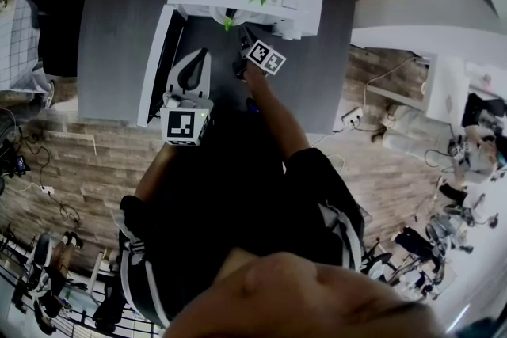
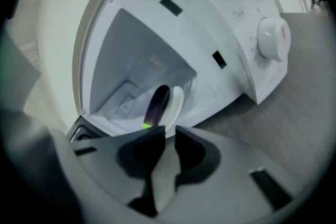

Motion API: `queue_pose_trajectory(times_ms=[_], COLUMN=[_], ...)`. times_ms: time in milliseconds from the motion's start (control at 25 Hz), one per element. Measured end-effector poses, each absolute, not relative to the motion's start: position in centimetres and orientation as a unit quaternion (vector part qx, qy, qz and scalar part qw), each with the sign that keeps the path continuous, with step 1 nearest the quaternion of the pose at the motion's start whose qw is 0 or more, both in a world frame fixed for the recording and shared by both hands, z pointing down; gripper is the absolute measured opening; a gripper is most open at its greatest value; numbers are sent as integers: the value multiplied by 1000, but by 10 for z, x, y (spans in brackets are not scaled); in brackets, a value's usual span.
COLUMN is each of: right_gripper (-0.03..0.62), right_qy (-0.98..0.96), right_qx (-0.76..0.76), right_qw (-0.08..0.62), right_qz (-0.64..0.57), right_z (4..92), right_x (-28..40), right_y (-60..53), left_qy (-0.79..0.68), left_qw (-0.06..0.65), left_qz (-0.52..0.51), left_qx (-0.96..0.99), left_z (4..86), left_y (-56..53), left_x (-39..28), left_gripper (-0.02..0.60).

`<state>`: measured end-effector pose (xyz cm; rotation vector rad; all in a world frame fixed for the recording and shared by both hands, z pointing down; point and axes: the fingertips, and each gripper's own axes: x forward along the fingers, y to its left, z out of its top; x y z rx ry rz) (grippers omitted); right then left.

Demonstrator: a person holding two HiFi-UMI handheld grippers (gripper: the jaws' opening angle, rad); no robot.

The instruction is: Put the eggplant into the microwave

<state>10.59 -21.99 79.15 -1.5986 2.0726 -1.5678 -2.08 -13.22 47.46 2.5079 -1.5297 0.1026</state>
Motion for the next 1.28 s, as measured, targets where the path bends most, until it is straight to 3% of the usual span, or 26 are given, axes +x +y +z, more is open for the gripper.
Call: queue_pose_trajectory(times_ms=[440,1280], right_gripper=[42,41], right_qy=[747,749], right_qx=[-539,-529], right_qw=[-129,-149], right_qz=[-366,-370], right_z=[778,792], right_x=[93,72], right_y=[-217,-230], left_qy=[-518,-516], left_qw=[101,107], left_qz=[33,40], left_qx=[849,849], left_z=[477,484], left_y=[-136,-144], left_x=[-23,-24], left_gripper=[35,35])
